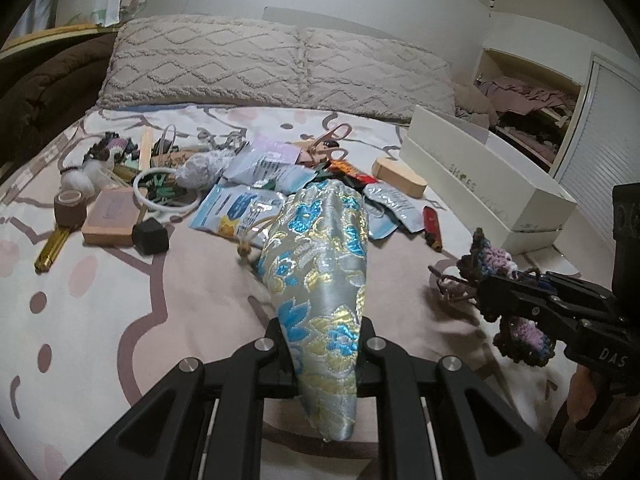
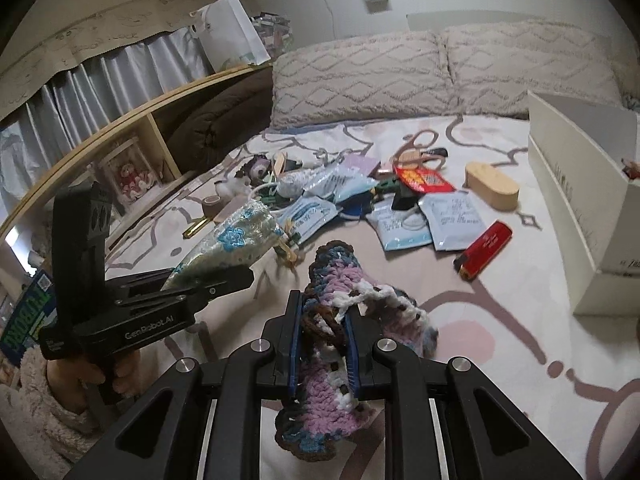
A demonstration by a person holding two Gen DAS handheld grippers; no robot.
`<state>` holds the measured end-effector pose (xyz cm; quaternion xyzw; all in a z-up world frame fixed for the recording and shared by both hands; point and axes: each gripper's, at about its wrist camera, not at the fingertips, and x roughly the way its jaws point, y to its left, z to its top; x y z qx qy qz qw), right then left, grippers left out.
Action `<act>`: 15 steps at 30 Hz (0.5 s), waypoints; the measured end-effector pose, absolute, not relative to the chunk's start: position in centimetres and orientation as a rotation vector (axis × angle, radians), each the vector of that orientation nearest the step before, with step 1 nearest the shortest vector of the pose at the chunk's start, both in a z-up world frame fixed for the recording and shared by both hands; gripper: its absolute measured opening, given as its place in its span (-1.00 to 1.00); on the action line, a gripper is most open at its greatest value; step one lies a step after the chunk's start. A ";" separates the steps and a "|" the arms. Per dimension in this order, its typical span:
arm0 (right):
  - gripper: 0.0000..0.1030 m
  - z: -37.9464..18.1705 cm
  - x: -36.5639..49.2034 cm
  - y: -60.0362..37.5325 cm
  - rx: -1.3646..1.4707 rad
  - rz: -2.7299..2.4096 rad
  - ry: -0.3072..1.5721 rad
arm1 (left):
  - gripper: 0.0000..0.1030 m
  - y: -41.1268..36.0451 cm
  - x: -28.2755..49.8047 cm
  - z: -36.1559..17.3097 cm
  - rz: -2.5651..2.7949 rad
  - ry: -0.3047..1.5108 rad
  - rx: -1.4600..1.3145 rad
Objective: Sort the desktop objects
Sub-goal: 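Lift the crocheted strip with the right tool and carry it toward the white shoebox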
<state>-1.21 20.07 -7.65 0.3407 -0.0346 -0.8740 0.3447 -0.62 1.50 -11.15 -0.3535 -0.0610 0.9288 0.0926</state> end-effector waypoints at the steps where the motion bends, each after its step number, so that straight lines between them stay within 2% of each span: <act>1: -0.63 -7.4 -1.1 20.1 0.879 -2.275 -0.084 | -0.74 1.6 -0.5 -10.9 2.757 -0.178 -1.042; 15: -0.63 -3.0 -0.4 23.2 0.776 -2.385 -0.037 | -0.74 3.7 0.1 -7.3 2.743 -0.121 -0.958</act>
